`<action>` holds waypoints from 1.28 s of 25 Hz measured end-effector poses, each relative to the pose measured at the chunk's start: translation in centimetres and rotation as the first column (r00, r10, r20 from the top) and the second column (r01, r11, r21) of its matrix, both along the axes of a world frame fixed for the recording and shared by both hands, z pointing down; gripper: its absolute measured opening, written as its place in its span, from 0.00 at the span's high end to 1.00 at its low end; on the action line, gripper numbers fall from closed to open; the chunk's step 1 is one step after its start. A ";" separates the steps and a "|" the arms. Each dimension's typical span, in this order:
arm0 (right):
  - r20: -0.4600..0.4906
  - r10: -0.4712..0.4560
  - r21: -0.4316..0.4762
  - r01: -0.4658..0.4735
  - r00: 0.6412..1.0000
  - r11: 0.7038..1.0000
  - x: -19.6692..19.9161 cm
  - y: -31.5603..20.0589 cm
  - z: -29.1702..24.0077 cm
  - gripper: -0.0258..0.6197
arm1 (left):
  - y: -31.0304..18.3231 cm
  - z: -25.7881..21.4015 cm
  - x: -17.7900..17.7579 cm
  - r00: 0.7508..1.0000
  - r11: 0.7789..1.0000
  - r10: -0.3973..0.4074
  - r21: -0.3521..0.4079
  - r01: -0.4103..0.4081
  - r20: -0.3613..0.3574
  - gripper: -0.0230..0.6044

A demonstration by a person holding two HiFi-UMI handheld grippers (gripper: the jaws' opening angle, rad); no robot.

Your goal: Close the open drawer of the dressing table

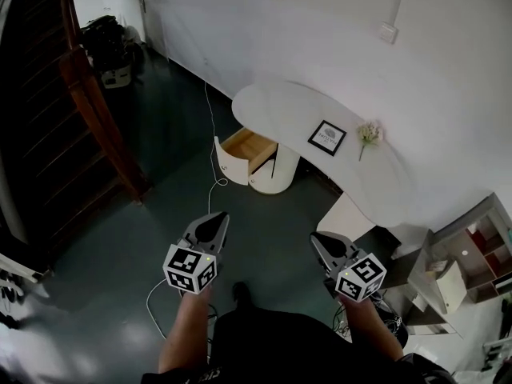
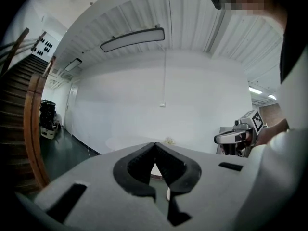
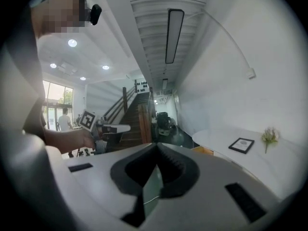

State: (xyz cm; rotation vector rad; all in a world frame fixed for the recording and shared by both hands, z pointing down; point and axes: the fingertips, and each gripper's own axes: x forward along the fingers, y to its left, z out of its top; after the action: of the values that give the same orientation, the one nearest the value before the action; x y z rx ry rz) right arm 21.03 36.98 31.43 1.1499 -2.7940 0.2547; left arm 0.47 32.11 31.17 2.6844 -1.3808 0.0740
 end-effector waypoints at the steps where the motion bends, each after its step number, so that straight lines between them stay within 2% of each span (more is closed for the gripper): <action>1: -0.010 -0.012 0.000 0.012 1.000 1.000 -1.0 -1.4 -0.3 0.95 | -1.7 -0.2 -0.7 1.000 1.000 0.002 0.000 -0.002 -0.004 0.95; 5: -0.026 -0.025 -0.009 0.025 0.999 1.000 -4.7 -7.6 -1.0 0.95 | -7.8 -0.5 -3.4 1.000 1.000 0.023 -0.001 -0.023 -0.015 0.95; 11: -0.034 -0.077 -0.025 0.076 0.996 0.997 -10.0 -13.8 -0.2 0.95 | -13.6 1.2 -7.0 1.000 0.999 0.021 -0.043 -0.022 -0.015 0.95; 18: 0.000 -0.035 -0.077 0.035 0.999 0.996 -9.6 -20.5 2.2 0.95 | -18.3 4.3 -8.0 1.000 0.991 0.016 -0.130 -0.018 -0.018 0.95; 23: 0.031 -0.036 -0.097 0.038 0.999 0.995 -8.9 -27.2 3.6 0.95 | -23.3 4.8 -7.4 1.000 0.989 0.020 -0.149 -0.019 0.003 0.95; 27: 0.051 -0.092 -0.105 0.097 0.994 0.990 -9.9 -33.8 4.3 0.95 | -28.6 5.0 -7.7 1.000 0.986 -0.018 -0.163 0.021 0.023 0.95; 32: 0.051 -0.197 -0.100 0.202 0.979 0.974 -11.1 -41.7 3.8 0.95 | -35.5 5.1 -6.8 0.998 0.978 -0.056 -0.204 0.054 -0.006 0.95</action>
State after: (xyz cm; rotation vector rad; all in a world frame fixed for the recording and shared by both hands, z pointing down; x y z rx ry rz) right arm 9.90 -4.77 35.27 0.8433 -2.8649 0.4041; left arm -6.32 -3.35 36.28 2.4746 -1.3624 0.1831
